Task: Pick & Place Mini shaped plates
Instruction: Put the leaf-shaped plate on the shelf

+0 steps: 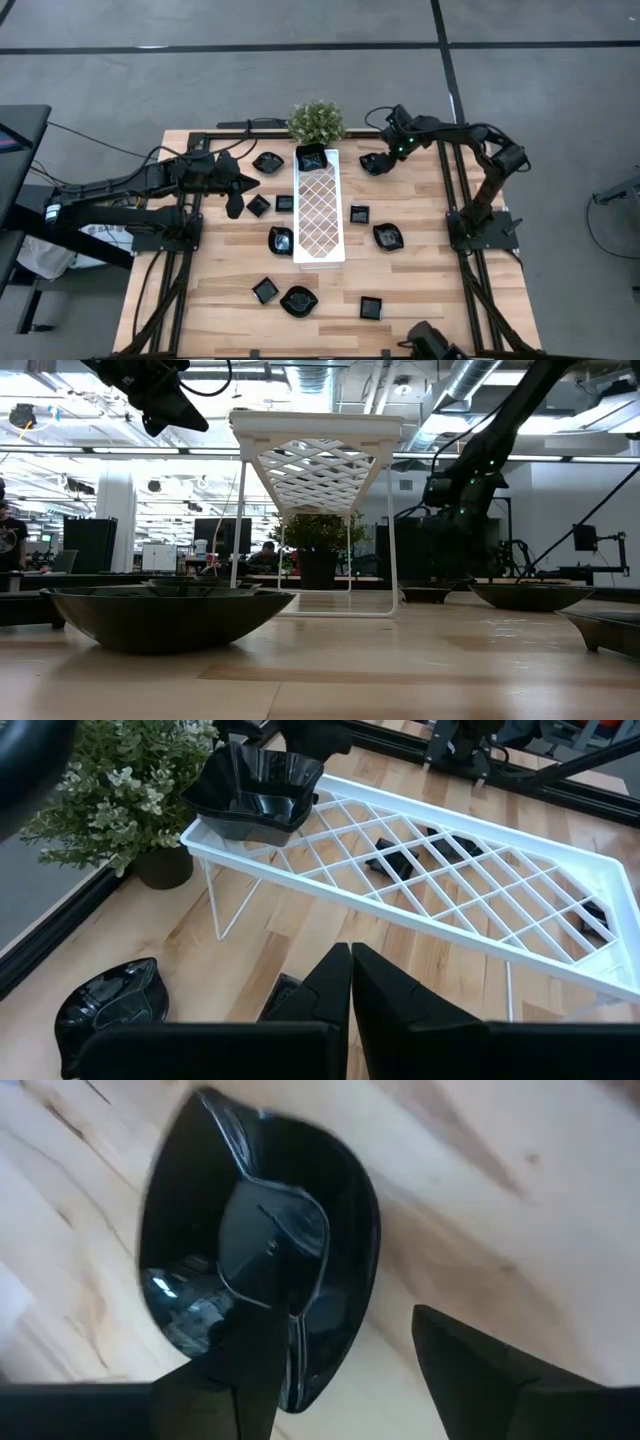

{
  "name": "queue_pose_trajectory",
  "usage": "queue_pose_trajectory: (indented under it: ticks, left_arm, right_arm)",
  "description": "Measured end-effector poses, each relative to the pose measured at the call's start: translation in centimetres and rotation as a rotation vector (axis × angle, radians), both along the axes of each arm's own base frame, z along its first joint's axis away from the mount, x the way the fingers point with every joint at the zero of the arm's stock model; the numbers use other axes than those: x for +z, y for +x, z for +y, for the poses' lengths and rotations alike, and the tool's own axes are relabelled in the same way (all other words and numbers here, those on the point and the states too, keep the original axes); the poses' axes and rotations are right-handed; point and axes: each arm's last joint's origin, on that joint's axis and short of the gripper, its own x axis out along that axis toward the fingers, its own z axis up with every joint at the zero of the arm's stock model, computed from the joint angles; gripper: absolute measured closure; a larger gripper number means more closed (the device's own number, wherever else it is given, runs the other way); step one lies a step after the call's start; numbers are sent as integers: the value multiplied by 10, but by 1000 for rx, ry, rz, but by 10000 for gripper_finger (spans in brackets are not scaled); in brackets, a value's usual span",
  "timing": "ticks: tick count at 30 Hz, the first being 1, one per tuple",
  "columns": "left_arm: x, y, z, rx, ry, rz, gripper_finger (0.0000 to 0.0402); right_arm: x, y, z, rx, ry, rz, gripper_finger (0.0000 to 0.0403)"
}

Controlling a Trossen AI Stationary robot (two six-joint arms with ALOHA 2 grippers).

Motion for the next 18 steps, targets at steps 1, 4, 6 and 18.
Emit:
queue_pose_trajectory:
  ticks: [1, 4, 6, 18]
  left_arm:
    - [0, 0, 0, 0, 0, 1, 387]
    - [0, 0, 0, 0, 0, 1, 387]
    - [0, 0, 0, 0, 0, 1, 387]
    - [0, 0, 0, -1, 0, 1, 387]
  right_arm:
    - [-3, 0, 0, 1, 10, 6, 197]
    - [-8, 3, 1, 10, 23, 17, 205]
    - [-8, 4, 1, 14, 23, 17, 210]
    - [-6, 7, 4, 27, 15, 10, 254]
